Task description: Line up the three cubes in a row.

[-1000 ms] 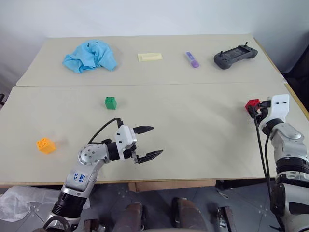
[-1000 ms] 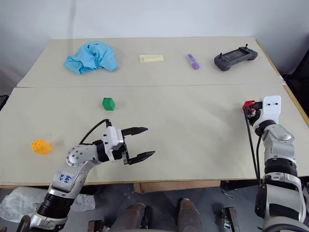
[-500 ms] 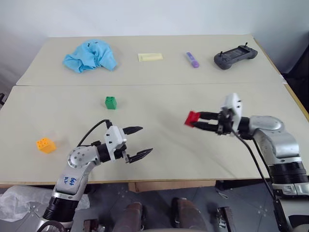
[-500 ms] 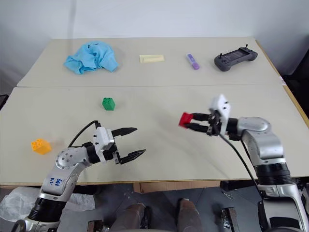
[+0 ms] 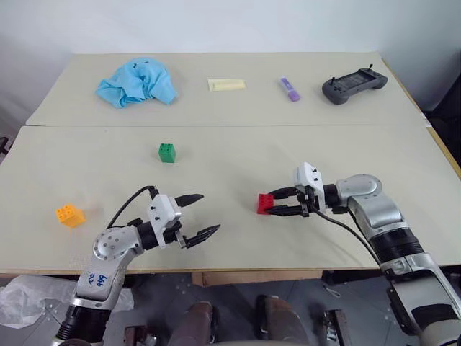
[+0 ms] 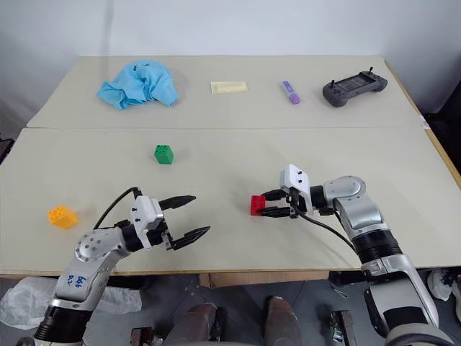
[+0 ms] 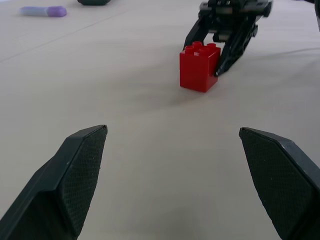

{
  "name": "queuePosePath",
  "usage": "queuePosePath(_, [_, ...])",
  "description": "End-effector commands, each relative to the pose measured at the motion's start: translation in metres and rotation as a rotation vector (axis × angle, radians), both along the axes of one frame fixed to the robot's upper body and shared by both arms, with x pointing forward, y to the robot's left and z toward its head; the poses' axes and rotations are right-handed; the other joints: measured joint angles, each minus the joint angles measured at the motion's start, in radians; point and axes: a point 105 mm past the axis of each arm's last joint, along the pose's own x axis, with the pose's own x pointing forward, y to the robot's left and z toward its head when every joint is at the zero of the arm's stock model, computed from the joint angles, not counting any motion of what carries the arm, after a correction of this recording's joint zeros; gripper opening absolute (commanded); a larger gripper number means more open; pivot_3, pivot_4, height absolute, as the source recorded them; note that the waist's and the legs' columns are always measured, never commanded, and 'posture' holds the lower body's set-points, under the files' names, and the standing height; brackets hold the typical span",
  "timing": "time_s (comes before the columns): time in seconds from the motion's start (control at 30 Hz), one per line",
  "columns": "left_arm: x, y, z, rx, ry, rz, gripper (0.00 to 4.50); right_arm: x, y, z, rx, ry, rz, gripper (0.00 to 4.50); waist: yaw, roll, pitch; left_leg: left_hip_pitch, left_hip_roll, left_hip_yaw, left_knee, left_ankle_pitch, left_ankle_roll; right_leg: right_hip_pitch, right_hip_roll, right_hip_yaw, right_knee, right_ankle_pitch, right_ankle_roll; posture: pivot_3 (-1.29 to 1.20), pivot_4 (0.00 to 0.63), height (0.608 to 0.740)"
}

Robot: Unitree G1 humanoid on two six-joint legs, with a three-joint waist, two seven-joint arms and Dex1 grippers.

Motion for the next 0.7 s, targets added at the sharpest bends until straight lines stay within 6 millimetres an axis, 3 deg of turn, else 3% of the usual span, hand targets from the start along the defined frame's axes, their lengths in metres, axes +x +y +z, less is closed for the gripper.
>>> queuePosePath(0.03, [-0.004, 0.005, 0.009, 0.005, -0.041, 0.017, 4.50, 0.004, -0.003, 0.003, -0.014, -0.057, 0.027, 3.42, -0.003, 0.000, 0.000, 0.000, 0.000, 0.000, 0.000, 0.000, 0.000, 0.000, 0.000, 0.000, 0.000, 0.000, 0.000, 0.00, 0.150, 0.740])
queuePosePath(0.13, [-0.006, 0.008, 0.007, 0.003, -0.034, 0.041, 4.50, 0.005, -0.008, 0.014, -0.002, -0.095, 0.035, 4.48, -0.005, 0.000, 0.000, 0.000, 0.000, 0.000, 0.000, 0.000, 0.000, 0.000, 0.000, 0.000, 0.000, 0.000, 0.000, 0.00, 0.150, 0.740])
queuePosePath(0.33, [-0.010, 0.038, 0.006, -0.076, -0.026, 0.229, 4.50, -0.011, -0.022, 0.053, 0.069, -0.213, 0.108, 4.48, -0.002, 0.000, 0.000, 0.000, 0.000, 0.000, 0.000, 0.000, -0.001, 0.000, 0.000, 0.000, -0.001, 0.000, 0.000, 0.00, 0.150, 0.740])
queuePosePath(0.43, [-0.017, 0.069, 0.004, -0.139, -0.037, 0.423, 4.50, -0.019, -0.027, 0.070, 0.161, -0.271, 0.097, 4.48, -0.001, 0.000, 0.000, 0.000, 0.001, -0.001, -0.001, -0.001, -0.001, 0.000, 0.000, -0.001, -0.002, 0.000, 0.000, 0.00, 0.150, 0.740])
queuePosePath(0.6, [-0.038, 0.108, -0.005, -0.182, -0.041, 0.658, 4.50, -0.032, -0.020, 0.075, 0.346, -0.317, 0.066, 4.48, 0.000, 0.000, 0.000, 0.000, 0.001, -0.002, -0.001, -0.001, -0.002, 0.001, 0.000, -0.002, -0.002, 0.000, 0.000, 0.00, 0.150, 0.740])
queuePosePath(0.7, [-0.056, 0.141, -0.015, -0.253, -0.031, 0.876, 4.50, -0.031, -0.007, 0.075, 0.533, -0.308, -0.055, 4.48, -0.001, 0.000, 0.000, 0.000, 0.002, -0.002, 0.000, -0.001, -0.002, 0.002, 0.000, -0.001, -0.002, 0.000, 0.000, 0.00, 0.150, 0.740])
